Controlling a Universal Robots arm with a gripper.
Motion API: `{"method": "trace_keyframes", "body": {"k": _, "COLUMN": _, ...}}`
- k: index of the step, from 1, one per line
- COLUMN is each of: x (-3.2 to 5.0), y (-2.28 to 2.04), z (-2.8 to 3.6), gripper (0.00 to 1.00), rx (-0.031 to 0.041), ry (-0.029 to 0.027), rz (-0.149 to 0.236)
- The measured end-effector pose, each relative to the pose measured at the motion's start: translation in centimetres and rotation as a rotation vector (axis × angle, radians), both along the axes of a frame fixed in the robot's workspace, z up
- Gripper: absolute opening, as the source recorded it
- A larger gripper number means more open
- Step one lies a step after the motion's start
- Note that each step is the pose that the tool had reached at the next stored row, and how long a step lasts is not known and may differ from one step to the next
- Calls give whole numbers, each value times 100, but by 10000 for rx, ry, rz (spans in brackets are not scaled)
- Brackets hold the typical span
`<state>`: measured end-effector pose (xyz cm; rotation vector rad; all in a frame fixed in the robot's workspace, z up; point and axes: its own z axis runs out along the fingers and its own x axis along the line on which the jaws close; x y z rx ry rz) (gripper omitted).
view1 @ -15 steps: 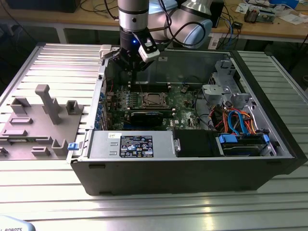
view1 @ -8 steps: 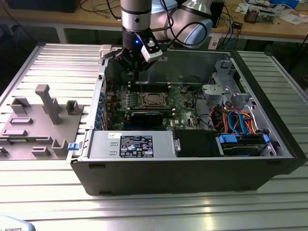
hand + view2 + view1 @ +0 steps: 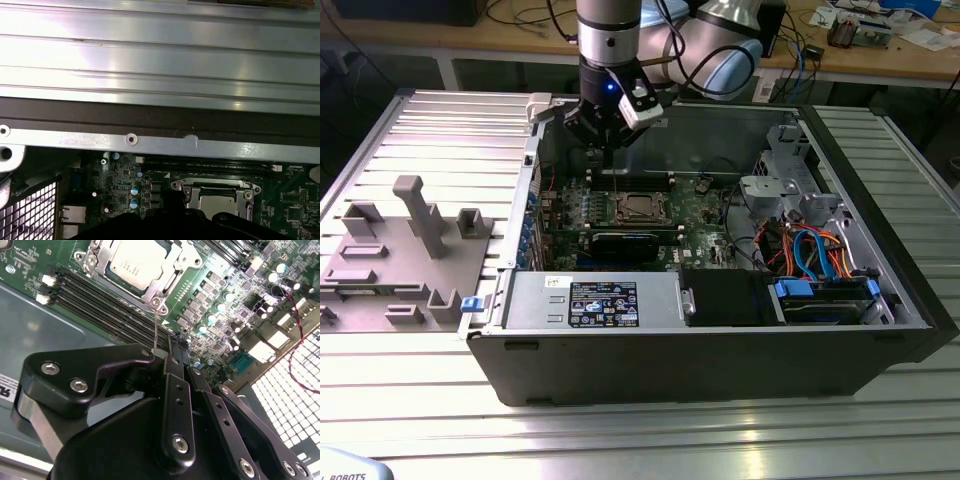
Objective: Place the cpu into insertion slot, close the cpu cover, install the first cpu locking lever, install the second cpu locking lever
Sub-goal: 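Install the first cpu locking lever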
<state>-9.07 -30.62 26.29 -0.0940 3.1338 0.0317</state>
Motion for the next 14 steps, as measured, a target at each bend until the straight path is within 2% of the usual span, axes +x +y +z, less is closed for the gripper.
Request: {"method": "trace_keyframes", "body": {"k": 14, "x": 105, "y": 0, "z": 0, "gripper": 11, "rx": 0, "ry": 0, "rz": -1}}
